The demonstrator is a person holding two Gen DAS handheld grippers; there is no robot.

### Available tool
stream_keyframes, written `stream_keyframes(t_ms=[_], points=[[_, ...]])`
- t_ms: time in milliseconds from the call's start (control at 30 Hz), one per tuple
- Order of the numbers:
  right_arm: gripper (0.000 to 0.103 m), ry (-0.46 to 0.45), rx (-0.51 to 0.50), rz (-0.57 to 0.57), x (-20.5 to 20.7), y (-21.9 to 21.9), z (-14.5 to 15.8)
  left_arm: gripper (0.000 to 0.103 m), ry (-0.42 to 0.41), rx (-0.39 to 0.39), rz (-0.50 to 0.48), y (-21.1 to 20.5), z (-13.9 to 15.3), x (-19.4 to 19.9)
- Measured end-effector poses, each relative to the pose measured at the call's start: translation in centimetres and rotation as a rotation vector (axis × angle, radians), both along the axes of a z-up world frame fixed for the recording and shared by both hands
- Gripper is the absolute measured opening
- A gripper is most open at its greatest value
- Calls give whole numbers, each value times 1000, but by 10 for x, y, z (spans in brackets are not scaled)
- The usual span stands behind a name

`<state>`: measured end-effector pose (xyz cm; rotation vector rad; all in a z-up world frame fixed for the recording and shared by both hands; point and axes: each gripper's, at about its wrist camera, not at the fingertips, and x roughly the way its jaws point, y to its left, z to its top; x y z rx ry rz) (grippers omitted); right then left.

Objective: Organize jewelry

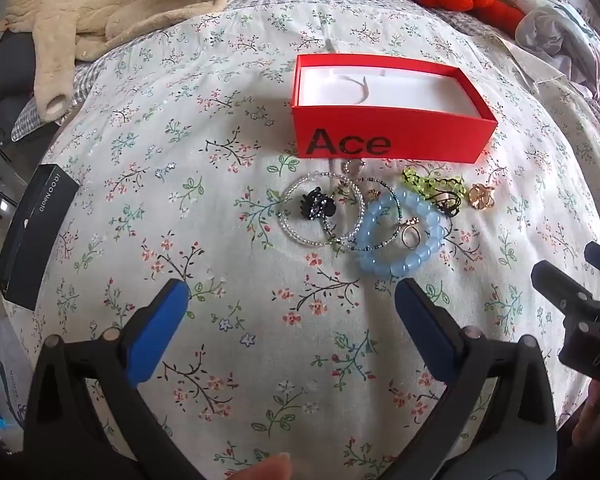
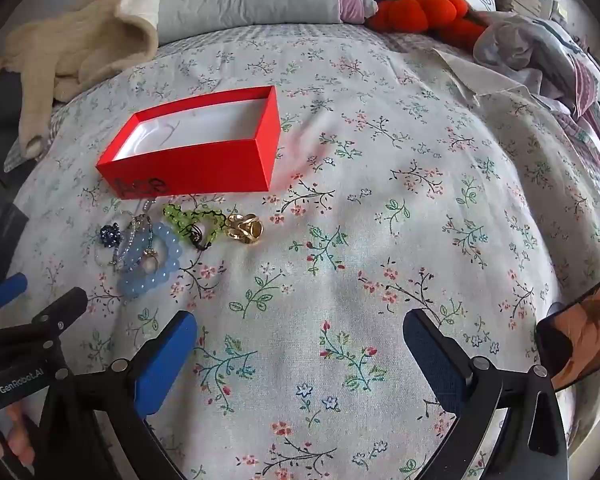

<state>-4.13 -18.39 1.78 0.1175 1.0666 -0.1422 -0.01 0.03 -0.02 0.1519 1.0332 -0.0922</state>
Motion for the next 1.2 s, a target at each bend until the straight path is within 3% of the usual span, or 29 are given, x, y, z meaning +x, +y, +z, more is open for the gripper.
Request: stream_keyframes(t_ms=[1200], points=[[103,-21,7,14,-3,8,14,103,-1,-41,17,6,11,1]])
